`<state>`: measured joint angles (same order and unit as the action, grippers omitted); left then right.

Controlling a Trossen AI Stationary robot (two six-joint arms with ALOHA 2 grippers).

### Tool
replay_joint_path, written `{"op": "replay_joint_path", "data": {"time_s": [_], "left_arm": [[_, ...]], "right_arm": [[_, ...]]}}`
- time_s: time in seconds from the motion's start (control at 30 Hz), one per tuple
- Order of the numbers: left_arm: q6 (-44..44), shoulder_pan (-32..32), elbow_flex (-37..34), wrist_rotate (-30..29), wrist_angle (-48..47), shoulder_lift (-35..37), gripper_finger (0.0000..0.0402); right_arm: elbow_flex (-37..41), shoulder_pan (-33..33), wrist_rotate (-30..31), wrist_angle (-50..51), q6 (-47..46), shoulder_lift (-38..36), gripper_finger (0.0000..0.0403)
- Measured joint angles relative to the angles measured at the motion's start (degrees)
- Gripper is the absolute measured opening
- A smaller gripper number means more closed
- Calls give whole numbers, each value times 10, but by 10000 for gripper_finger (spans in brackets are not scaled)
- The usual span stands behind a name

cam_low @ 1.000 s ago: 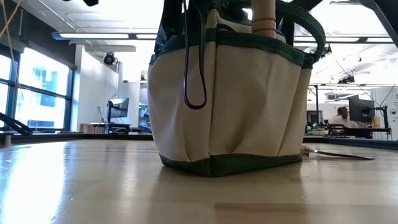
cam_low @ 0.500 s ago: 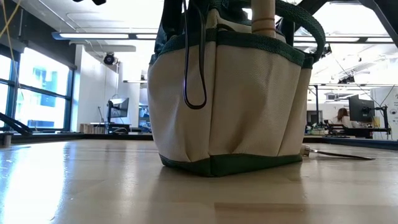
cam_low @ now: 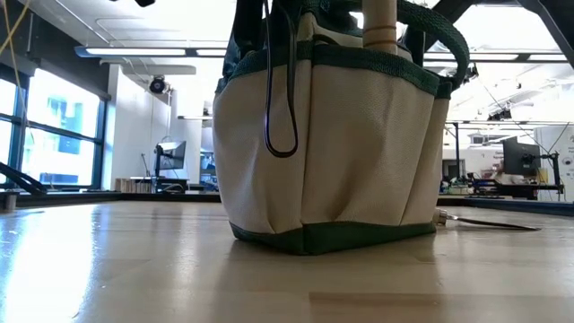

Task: Pick & Place Garden tools in Gardening bag
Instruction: Put the top trowel into the gardening bag

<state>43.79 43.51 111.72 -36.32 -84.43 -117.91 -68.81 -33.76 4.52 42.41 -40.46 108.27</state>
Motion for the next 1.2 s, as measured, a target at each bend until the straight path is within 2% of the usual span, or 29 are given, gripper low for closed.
{"op": "replay_joint_path", "data": {"time_s": [0.53,0.87,1.0,1.2], "left_arm": [[0,0,0,9,19,0,182],[0,0,0,10,24,0,182],[0,0,0,10,25,0,182],[0,0,0,12,32,1,182]], "right_arm": [[43,0,5,-62,-3,-3,229],[47,6,11,-63,10,-3,222],[47,8,14,-61,21,-2,180],[48,8,17,-61,57,-2,66]]}}
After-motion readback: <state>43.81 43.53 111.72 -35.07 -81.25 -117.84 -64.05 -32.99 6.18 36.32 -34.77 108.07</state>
